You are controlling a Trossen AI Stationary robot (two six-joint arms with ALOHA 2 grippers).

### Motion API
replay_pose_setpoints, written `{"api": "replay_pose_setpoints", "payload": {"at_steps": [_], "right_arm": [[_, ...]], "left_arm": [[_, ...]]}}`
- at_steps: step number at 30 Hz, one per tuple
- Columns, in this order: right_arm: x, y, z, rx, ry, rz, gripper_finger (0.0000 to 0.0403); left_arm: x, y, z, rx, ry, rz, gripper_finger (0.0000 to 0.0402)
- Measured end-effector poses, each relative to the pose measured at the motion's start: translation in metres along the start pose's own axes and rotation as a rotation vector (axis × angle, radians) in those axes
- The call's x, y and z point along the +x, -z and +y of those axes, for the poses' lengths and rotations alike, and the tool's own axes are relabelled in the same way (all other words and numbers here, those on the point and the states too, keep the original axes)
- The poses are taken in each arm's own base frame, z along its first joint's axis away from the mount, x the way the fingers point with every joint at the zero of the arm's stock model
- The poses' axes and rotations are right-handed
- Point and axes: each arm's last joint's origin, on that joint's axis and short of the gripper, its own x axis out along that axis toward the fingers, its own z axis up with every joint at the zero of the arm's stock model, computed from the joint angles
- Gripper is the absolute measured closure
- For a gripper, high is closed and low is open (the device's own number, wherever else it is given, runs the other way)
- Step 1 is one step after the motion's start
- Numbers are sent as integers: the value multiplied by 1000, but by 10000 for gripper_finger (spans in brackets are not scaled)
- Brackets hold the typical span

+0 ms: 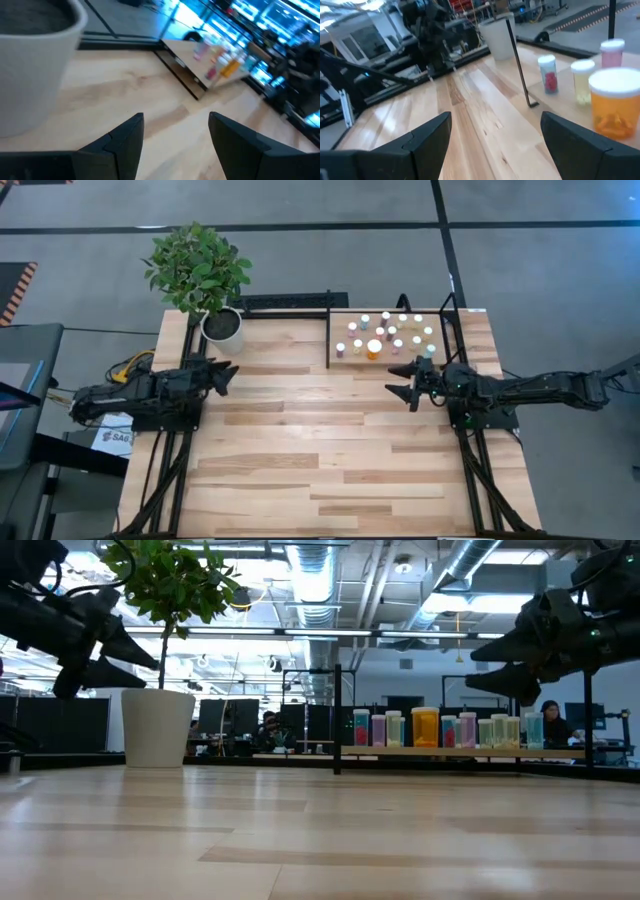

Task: Pick and place medicine bottles onto shelf by color
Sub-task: Return to Home Position

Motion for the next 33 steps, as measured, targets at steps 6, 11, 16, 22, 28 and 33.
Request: {"api": "replay_pose_setpoints", "payload": {"at_steps": [6, 11, 16, 22, 28, 33], "right_arm": [[-1, 8, -3, -7, 31, 81, 76], [-7, 11, -5, -10, 46, 120, 76], [-15, 12, -8, -9, 70, 136, 76], [-21, 5, -17, 8, 143, 63, 76], [-27, -7, -27, 22, 234, -69, 76], [-34, -15, -36, 27, 323, -166, 76]], "left_arm": [[3, -6, 8, -42, -113, -70, 191], [5, -12, 16, -80, -217, -133, 191], [6, -16, 23, -113, -309, -189, 191], [5, -21, 31, -148, -405, -247, 191], [4, -24, 37, -176, -484, -295, 191], [3, -27, 42, -200, -548, -334, 191]]}}
